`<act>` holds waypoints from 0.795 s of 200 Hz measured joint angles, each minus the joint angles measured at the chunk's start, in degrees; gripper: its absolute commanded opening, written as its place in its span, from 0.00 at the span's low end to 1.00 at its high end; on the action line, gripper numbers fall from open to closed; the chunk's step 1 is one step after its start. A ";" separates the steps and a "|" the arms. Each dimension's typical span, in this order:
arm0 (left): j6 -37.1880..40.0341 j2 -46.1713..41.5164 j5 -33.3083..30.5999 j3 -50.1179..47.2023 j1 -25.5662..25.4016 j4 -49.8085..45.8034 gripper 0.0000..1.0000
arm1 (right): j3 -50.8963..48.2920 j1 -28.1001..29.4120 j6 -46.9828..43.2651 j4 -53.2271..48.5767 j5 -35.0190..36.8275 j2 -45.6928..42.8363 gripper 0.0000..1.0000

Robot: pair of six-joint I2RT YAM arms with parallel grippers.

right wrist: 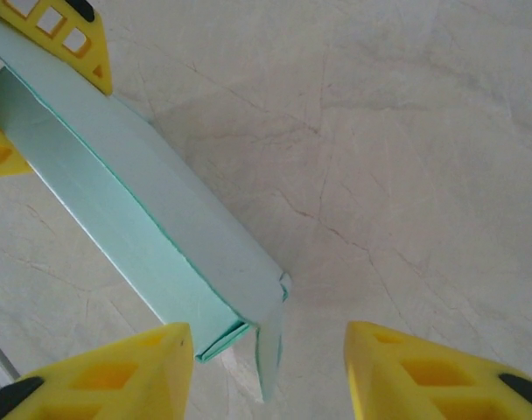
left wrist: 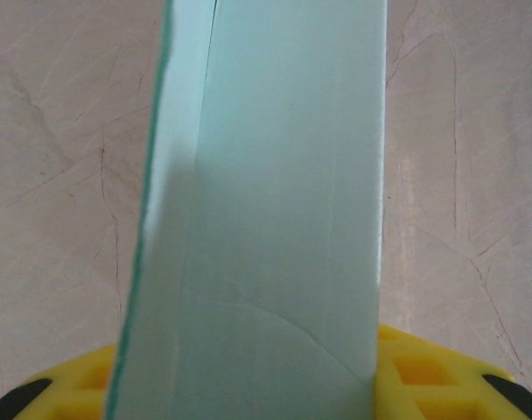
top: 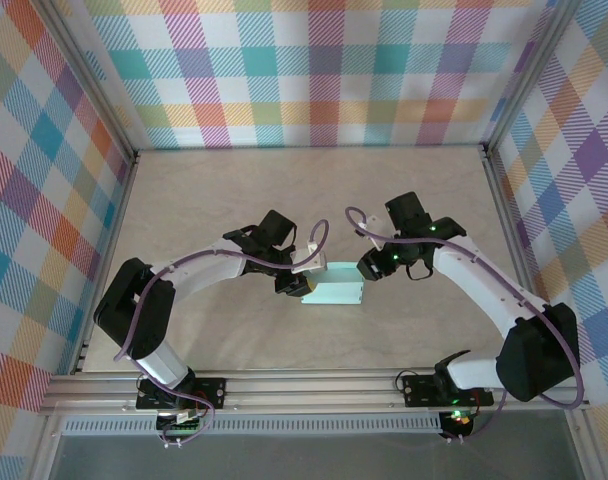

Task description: Fold the paper box

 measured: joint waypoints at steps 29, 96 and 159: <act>0.00 0.00 0.00 0.02 0.00 0.02 0.35 | -0.11 0.11 -0.04 -0.37 -0.37 -2.47 0.41; 0.00 0.00 0.00 0.02 0.00 0.00 0.35 | -0.11 0.20 -0.26 -0.37 0.28 -1.62 0.30; 0.17 0.33 0.02 0.31 0.00 -0.04 0.35 | -0.13 0.22 -0.68 -0.42 0.50 0.61 0.23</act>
